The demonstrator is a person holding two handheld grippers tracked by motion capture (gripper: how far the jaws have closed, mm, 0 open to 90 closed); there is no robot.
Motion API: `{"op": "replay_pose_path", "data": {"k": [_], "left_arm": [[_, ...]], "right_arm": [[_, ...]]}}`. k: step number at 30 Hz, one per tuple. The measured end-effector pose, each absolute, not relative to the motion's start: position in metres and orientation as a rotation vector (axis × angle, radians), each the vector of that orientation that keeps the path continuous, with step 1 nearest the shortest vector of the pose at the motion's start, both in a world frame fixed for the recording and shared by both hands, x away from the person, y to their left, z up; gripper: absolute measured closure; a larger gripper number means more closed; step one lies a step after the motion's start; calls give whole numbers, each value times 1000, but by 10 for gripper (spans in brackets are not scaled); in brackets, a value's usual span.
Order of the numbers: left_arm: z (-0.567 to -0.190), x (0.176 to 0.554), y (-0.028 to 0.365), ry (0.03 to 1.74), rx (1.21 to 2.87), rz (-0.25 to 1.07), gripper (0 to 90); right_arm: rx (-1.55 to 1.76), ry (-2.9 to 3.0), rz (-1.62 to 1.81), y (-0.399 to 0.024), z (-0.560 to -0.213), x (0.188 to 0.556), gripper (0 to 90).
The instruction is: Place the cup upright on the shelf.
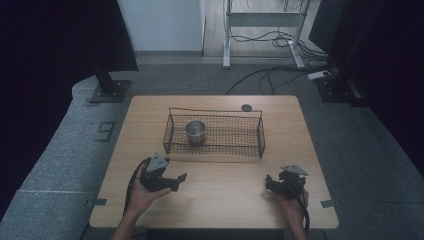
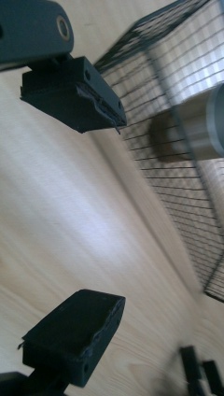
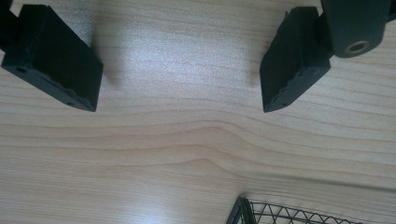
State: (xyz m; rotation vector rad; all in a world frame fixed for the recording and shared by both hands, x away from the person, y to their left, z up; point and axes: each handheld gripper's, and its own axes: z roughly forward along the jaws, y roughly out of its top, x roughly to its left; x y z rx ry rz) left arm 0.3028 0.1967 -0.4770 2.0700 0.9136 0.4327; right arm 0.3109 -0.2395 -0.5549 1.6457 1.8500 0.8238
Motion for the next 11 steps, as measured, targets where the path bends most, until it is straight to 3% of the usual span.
{"op": "replay_pose_path", "data": {"k": [11], "left_arm": [[-508, 298, 208, 971, 2069, 410, 144]], "right_arm": [[1644, 1851, 824, -240, -555, 311, 131]]}}
